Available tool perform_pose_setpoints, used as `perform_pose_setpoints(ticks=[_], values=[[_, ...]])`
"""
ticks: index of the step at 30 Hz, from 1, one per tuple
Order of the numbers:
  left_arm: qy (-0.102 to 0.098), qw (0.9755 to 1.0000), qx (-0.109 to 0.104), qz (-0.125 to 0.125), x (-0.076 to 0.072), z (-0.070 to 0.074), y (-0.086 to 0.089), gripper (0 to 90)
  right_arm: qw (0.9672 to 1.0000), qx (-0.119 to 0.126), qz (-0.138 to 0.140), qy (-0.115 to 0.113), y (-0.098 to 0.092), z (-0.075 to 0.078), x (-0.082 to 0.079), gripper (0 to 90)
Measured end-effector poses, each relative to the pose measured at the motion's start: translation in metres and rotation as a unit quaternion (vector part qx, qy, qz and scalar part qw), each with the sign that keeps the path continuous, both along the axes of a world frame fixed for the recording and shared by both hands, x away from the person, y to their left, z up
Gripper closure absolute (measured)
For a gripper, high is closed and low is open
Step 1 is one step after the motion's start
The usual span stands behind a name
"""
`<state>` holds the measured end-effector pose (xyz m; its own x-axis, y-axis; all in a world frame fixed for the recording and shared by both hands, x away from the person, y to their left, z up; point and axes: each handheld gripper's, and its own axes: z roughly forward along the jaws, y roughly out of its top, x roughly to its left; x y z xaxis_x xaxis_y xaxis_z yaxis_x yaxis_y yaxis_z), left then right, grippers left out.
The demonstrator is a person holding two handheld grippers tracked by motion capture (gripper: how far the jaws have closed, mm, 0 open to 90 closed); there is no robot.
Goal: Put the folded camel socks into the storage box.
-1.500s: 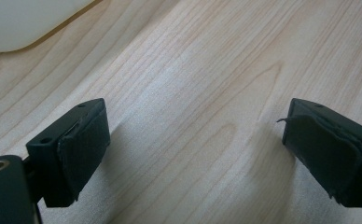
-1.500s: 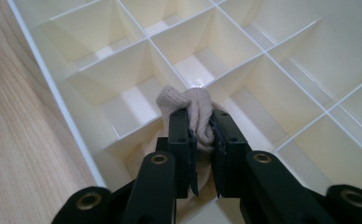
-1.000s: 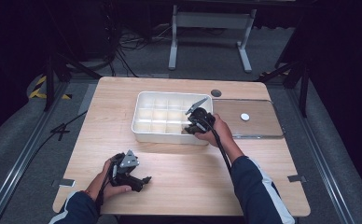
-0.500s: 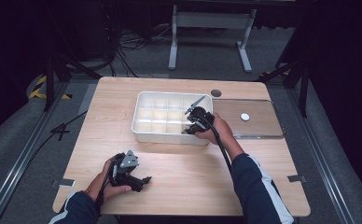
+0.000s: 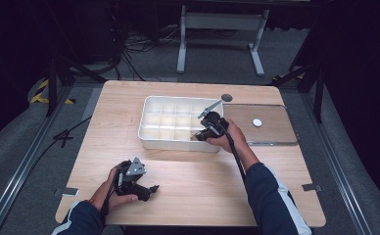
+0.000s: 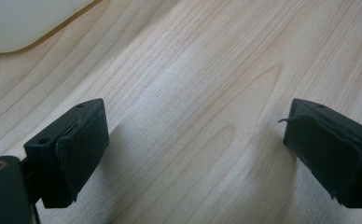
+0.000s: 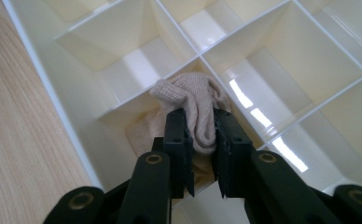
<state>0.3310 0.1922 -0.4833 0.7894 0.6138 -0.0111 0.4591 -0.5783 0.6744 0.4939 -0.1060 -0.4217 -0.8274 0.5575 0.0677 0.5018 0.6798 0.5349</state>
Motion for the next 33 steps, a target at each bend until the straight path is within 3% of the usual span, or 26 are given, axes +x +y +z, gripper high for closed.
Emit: perform_pose_setpoints(ticks=[7, 19, 33], values=[[0.0, 1.0, 0.0, 0.0, 0.0, 0.0, 0.0, 6.9, 0.9998, 0.003, -0.005, -0.02, 0.0, 0.002, -0.004, 72.0], [0.001, 1.0, -0.002, -0.004, 0.001, 0.0, 0.0, 6.6, 0.9995, 0.01, -0.009, -0.028, -0.003, 0.003, -0.007, 67.4], [0.001, 1.0, -0.001, -0.004, 0.001, 0.0, -0.001, 6.3, 0.9984, 0.014, -0.005, -0.054, 0.0, 0.007, -0.011, 65.3]])
